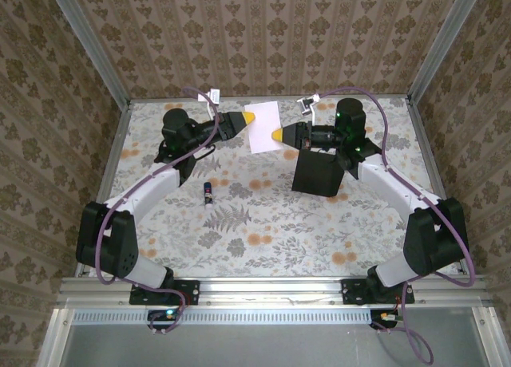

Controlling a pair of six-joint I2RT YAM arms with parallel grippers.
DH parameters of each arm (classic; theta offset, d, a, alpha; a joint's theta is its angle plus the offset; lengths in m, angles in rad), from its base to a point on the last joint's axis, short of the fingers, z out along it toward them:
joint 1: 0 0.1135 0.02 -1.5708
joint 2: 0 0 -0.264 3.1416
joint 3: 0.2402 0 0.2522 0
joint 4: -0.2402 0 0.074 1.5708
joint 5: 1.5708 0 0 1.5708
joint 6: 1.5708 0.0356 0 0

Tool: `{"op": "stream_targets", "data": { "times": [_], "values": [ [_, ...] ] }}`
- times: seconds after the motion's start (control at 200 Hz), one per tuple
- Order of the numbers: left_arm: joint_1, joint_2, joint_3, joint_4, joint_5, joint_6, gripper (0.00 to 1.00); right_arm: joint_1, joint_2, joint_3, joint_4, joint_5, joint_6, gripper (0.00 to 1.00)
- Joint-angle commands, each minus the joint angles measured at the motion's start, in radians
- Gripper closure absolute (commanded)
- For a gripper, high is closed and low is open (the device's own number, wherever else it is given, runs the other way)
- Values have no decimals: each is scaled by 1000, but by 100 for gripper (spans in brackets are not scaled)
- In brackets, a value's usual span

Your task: Place the letter into the envelope and seal it

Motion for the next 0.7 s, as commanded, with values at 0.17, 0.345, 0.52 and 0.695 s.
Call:
{"op": "stream_targets", "data": {
  "times": [0.17, 0.345, 0.52, 0.695],
  "values": [
    [5, 8, 40, 42, 21, -2, 100, 12, -10, 26, -23, -34, -29, 86],
    [3, 7, 38, 30, 39, 7, 100, 10, -10, 45, -56, -28, -60, 70],
    [-5, -8, 19, 1, 46, 31, 100, 4, 12, 87, -69, -24, -73, 62],
    [-12, -12, 6, 0, 61, 34, 100, 3, 46, 118, -38, -21, -54, 69]
  ]
}}
